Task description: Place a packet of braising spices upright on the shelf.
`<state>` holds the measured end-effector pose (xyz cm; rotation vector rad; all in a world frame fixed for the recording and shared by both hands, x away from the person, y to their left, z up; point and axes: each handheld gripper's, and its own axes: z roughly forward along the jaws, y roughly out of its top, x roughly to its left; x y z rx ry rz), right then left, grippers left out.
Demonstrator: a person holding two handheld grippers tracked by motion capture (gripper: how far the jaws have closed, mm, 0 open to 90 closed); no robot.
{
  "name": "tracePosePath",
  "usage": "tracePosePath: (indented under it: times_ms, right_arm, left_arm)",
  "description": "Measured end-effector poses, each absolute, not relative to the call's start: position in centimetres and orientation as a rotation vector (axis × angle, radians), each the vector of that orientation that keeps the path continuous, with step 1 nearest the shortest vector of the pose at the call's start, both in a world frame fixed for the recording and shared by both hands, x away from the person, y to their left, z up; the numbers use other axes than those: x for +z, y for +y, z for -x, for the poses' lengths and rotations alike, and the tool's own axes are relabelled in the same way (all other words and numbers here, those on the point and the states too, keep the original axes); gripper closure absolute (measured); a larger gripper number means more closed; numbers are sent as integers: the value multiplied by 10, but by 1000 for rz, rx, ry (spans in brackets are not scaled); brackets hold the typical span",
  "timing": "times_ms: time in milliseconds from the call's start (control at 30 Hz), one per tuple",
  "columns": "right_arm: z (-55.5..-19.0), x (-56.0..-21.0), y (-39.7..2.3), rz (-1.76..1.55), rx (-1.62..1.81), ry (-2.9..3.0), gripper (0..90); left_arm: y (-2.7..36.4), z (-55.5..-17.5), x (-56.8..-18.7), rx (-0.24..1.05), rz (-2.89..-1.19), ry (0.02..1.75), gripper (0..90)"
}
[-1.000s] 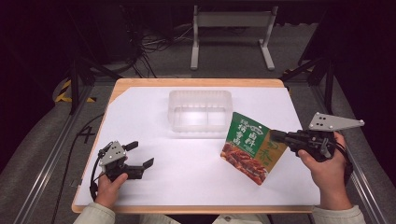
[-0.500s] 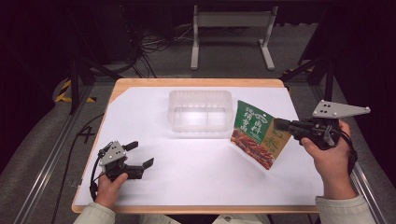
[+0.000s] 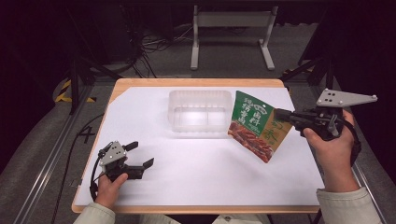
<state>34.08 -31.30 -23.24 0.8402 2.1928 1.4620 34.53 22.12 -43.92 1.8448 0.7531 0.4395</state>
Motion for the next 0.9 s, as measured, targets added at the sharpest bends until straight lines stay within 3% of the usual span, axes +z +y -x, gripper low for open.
tracePosePath:
  times_ms: [900]
  right_arm:
    - [-368,-193,-282,-806,1527,2176,900]
  left_arm:
    - [223,-344,-439,438,-1838,761,112]
